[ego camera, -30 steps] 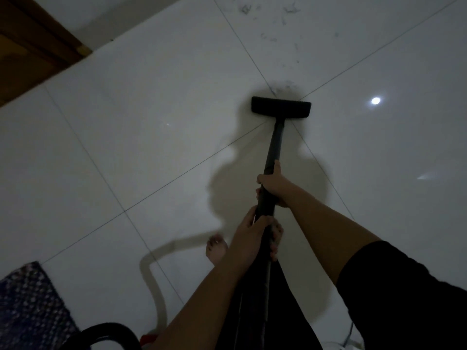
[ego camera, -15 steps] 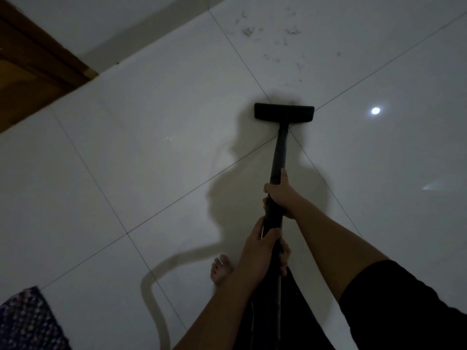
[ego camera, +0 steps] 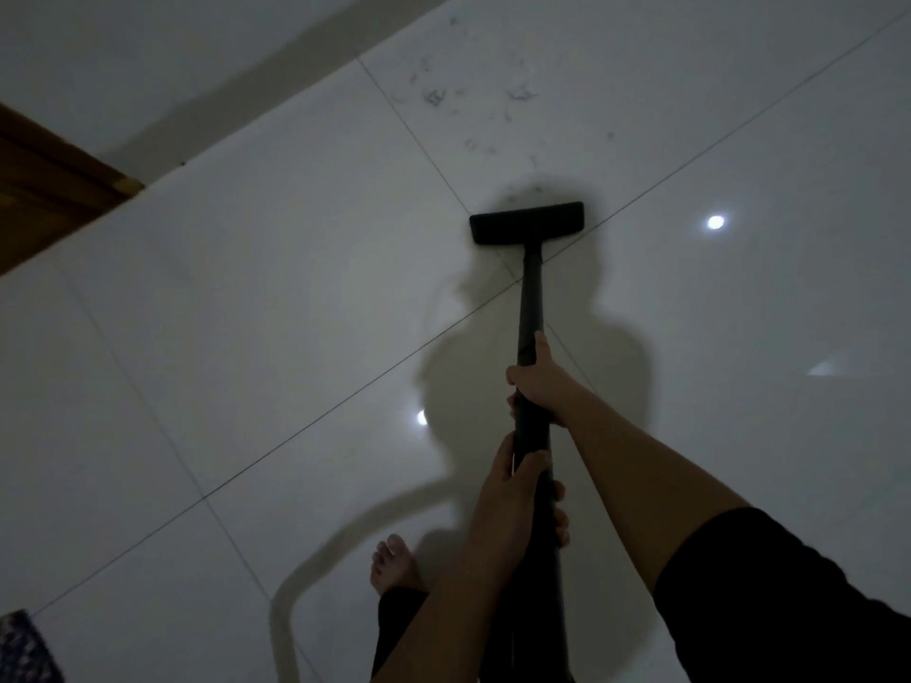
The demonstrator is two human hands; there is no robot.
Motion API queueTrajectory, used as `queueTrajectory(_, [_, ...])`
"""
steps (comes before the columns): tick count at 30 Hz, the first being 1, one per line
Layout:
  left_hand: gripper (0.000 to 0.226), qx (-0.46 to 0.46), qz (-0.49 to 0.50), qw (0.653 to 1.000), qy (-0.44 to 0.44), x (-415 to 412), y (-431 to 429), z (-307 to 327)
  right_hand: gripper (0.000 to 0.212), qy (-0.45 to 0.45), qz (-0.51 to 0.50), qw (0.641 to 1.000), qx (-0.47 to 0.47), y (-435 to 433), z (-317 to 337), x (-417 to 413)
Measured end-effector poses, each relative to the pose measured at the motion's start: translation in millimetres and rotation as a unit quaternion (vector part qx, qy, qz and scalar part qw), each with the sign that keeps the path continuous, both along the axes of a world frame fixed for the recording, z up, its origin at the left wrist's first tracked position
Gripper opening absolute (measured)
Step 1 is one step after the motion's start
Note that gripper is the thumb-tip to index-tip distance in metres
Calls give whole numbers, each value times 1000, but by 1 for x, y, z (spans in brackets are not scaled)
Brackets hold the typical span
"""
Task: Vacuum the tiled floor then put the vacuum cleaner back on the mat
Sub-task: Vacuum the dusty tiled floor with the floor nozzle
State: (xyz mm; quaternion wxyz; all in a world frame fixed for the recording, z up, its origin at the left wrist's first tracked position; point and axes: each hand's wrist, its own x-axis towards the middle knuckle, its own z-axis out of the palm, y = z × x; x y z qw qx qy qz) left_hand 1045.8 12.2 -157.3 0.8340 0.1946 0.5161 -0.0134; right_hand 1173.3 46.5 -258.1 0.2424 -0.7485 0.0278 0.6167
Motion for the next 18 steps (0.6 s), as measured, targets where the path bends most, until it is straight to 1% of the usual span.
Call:
queueTrajectory(5, [35,14,-2,1000,13,26,3,-2,84,-10,1,1000,5,2,-8,23])
queueTrajectory(9, [39,3,2,1000,20,45,7,-9,84,-14,0,1000,1,7,-15,44])
queueTrajectory(15, [28,-5,-2,1000,2,79,23,-12,85,-22,-11,1000,-7,20,-19,80])
queueTrajectory(18, [29,-12,-7,1000,-9,92,37,-14,86,-28,-24,999,-9,29,-22,95])
